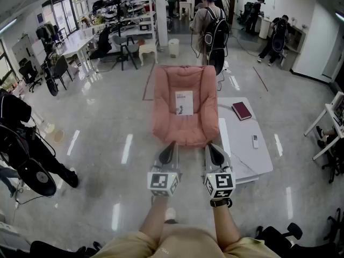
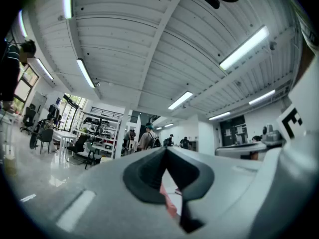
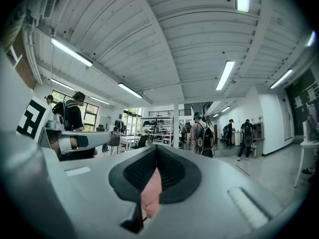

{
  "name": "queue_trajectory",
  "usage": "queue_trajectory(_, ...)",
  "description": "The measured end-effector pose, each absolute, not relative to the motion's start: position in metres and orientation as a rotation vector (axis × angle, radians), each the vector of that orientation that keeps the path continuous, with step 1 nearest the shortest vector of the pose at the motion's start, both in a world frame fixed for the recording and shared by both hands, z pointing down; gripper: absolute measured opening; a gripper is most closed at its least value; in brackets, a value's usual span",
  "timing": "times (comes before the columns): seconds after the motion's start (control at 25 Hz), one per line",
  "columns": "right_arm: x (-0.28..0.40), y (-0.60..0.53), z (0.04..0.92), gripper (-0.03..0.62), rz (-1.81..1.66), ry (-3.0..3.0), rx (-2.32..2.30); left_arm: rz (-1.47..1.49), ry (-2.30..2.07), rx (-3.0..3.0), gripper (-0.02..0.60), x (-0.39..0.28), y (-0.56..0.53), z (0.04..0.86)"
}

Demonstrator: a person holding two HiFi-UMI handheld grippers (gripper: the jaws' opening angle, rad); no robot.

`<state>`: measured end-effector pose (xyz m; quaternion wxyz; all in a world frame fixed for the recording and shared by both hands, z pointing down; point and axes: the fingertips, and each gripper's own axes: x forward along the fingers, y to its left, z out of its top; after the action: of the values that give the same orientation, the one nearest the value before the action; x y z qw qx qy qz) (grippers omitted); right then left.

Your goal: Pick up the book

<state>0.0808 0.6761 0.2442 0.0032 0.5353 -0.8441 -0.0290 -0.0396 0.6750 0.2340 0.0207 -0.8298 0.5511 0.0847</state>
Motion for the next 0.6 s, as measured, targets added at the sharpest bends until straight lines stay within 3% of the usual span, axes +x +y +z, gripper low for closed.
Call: queue_trajectory(0.6, -0.012, 0.580, 0.267, 0.008, 0.012, -2.579, 1.738, 0.205, 1.710, -2.621, 0.005, -0.145, 0.573, 0.261)
